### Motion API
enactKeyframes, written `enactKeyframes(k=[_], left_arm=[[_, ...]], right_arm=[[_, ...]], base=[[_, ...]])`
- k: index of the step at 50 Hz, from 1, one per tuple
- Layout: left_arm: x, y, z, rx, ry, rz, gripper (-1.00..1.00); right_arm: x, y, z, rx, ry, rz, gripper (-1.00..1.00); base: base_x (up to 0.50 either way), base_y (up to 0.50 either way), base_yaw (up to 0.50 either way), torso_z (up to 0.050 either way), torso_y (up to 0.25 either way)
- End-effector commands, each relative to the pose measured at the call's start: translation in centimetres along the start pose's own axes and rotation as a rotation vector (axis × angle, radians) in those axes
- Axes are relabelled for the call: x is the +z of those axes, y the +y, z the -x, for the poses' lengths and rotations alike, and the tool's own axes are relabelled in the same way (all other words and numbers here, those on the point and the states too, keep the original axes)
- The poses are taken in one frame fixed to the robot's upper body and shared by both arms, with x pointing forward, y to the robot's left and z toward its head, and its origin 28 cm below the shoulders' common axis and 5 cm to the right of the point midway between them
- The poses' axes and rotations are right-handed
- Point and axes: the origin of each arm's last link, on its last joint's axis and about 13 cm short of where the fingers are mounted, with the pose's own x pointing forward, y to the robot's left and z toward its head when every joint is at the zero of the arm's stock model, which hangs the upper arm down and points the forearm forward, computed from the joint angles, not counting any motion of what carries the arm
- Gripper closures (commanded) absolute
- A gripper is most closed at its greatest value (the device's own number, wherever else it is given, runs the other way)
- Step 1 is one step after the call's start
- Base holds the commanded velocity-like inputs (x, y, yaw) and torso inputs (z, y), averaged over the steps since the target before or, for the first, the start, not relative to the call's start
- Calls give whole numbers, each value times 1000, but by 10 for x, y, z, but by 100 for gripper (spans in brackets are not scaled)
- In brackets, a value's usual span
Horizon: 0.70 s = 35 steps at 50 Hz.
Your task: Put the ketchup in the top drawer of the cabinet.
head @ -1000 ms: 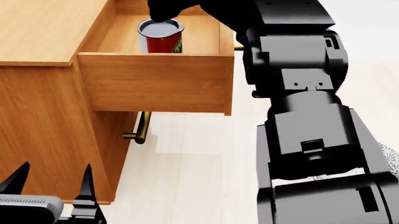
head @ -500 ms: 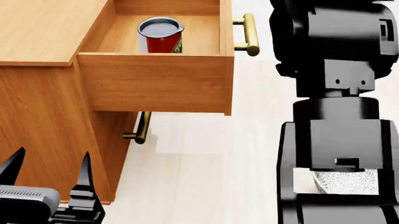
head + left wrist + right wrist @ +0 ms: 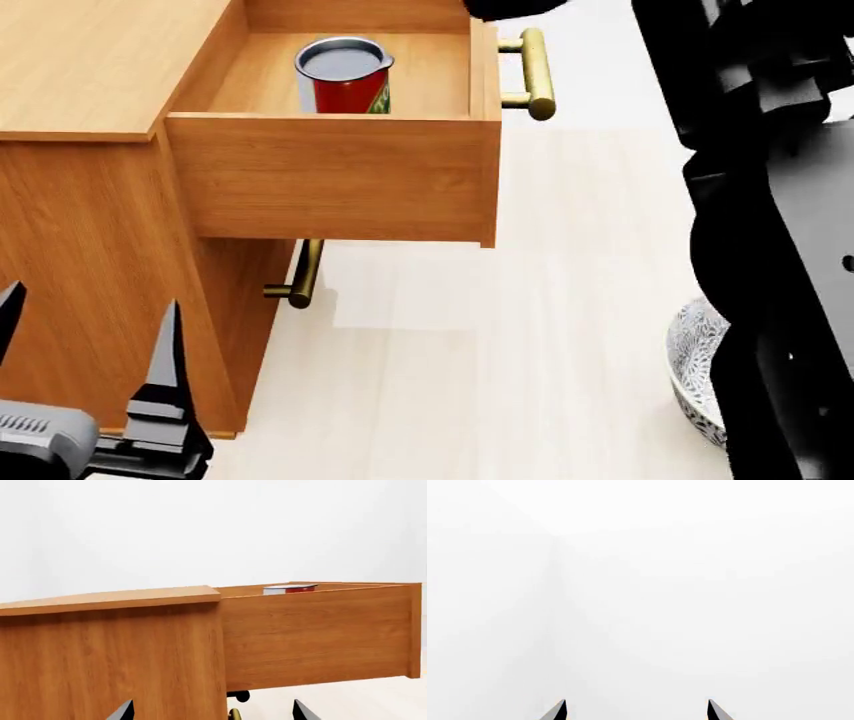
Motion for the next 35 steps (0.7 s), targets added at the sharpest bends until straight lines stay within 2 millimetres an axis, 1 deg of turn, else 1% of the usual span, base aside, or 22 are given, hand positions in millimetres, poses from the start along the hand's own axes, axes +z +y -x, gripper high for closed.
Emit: enactKeyframes(k=[1, 6, 10, 19, 24, 35], left_arm=[[11, 0, 6, -10, -26, -4, -100], [15, 1, 10, -9, -37, -7, -100], [17, 1, 12, -8, -48, -6, -100], [22, 0, 18, -11, -64, -2, -100], [23, 0, 20, -13, -69, 1, -100], [18, 1, 23, -4, -56, 3, -100]], right_arm=[[-3, 13, 52, -71, -43, 100, -100], [-1, 16, 64, -76, -52, 92, -100], [-2, 21, 77, -78, -58, 110, -100], [-6, 25, 99, -89, -47, 95, -100], [-10, 26, 104, -95, -36, 93, -100], [-28, 28, 119, -99, 18, 77, -100]], base=[[0, 0, 0, 0, 0], [0, 0, 0, 0, 0], [0, 0, 0, 0, 0], [0, 0, 0, 0, 0], [0, 0, 0, 0, 0], [0, 0, 0, 0, 0]])
